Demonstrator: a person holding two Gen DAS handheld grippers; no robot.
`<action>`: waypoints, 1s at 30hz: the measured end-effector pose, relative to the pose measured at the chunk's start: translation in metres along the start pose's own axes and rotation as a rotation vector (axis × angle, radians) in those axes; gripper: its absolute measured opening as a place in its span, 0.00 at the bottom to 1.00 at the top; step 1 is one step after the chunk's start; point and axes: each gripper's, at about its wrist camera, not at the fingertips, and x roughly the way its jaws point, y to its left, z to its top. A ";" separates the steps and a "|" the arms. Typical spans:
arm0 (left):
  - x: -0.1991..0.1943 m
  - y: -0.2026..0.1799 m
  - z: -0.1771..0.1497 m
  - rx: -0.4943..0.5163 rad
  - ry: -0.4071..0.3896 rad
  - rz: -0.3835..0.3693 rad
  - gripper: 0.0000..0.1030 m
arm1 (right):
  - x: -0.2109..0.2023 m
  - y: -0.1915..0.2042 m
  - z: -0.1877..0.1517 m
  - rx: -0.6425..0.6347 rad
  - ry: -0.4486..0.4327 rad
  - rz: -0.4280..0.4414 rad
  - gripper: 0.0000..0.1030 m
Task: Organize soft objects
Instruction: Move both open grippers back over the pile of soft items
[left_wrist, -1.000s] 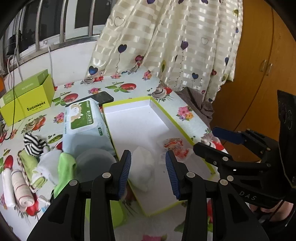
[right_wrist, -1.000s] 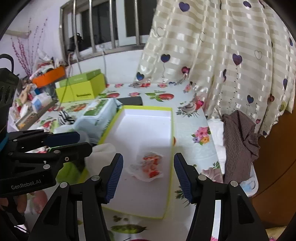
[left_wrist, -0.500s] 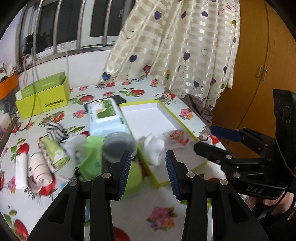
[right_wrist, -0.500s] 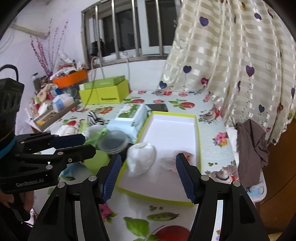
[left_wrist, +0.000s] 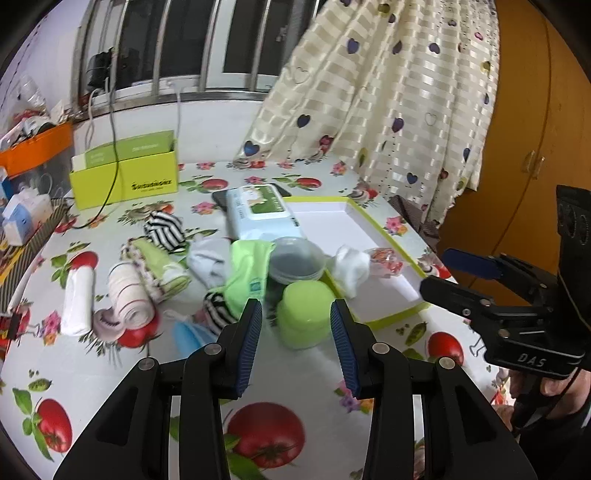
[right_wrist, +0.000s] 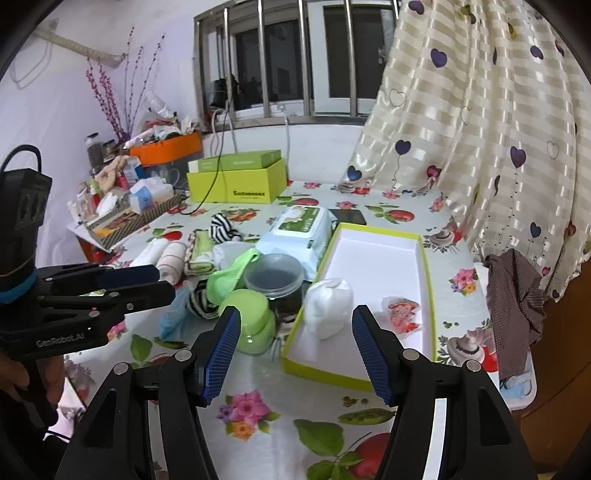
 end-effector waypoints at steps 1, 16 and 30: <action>-0.002 0.004 -0.001 -0.005 -0.001 0.003 0.39 | 0.000 0.003 0.000 -0.004 0.004 0.006 0.61; -0.004 0.048 -0.014 -0.085 0.011 0.053 0.39 | 0.009 0.020 0.003 -0.026 0.029 0.023 0.61; 0.027 0.071 -0.033 -0.118 0.114 0.078 0.42 | 0.030 0.024 0.007 -0.042 0.068 0.064 0.61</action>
